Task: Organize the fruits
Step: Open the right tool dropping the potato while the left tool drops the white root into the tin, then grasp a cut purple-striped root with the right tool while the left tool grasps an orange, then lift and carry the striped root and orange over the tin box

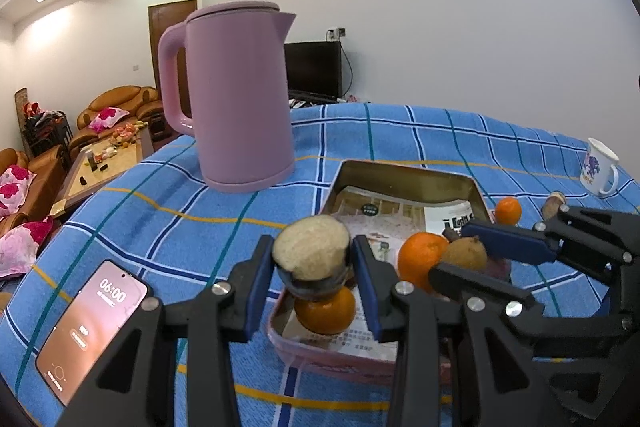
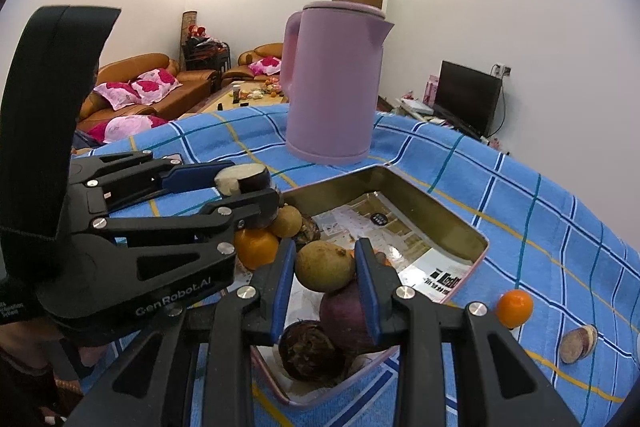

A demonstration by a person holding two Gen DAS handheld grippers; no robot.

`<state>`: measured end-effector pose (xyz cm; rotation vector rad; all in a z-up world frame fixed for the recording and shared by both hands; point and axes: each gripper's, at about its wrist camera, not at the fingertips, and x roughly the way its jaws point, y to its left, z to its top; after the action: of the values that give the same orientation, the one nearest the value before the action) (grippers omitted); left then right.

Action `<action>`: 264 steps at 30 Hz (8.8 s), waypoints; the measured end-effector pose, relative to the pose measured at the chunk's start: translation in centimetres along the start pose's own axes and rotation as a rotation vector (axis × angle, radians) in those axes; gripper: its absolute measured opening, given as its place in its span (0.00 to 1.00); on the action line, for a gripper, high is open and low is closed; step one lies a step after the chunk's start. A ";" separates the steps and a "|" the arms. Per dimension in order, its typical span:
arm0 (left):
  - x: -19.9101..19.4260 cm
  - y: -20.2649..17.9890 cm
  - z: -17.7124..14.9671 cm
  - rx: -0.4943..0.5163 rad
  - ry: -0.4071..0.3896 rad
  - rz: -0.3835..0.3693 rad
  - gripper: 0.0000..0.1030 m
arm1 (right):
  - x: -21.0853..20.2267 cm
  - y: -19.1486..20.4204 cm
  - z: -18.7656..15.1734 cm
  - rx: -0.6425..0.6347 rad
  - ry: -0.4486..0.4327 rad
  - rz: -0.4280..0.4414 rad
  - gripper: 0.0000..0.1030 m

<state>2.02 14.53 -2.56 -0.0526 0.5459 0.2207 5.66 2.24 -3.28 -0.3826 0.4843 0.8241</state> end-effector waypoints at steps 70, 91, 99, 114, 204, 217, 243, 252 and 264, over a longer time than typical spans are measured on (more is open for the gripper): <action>4.9 -19.3 3.9 0.209 0.056 -0.167 0.80 | -1.4 -23.5 -8.0 0.439 0.246 -0.265 0.50; 11.2 -23.6 3.3 0.275 0.263 -0.209 0.56 | -3.3 -23.9 -8.5 0.472 0.180 -0.257 0.38; 11.6 -23.0 3.2 0.243 0.295 -0.256 0.37 | -3.3 -23.6 -8.4 0.459 0.174 -0.265 0.38; 9.0 -22.7 3.9 0.243 0.158 -0.253 0.37 | -4.3 -22.5 -8.0 0.407 0.118 -0.287 0.38; 1.5 -17.4 2.6 0.122 -0.101 -0.230 0.37 | -8.3 -16.4 -7.1 0.262 -0.078 -0.292 0.38; -0.2 -13.5 1.4 0.087 -0.105 -0.195 0.37 | -7.6 -13.4 -6.4 0.239 -0.068 -0.240 0.38; -1.7 -6.1 1.4 0.024 -0.096 -0.061 0.37 | -5.6 -7.1 -1.9 0.133 -0.085 -0.123 0.38; -1.7 -3.7 1.4 0.009 -0.081 -0.022 0.37 | -4.7 -4.4 -0.5 0.093 -0.095 -0.082 0.38; -0.8 -1.2 1.2 -0.002 -0.047 0.017 0.37 | -3.1 -2.4 0.1 0.072 -0.084 -0.038 0.38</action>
<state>2.23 13.30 -1.08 -0.0449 0.4997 0.2382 5.78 -1.09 -1.13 -0.2886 0.4264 0.7799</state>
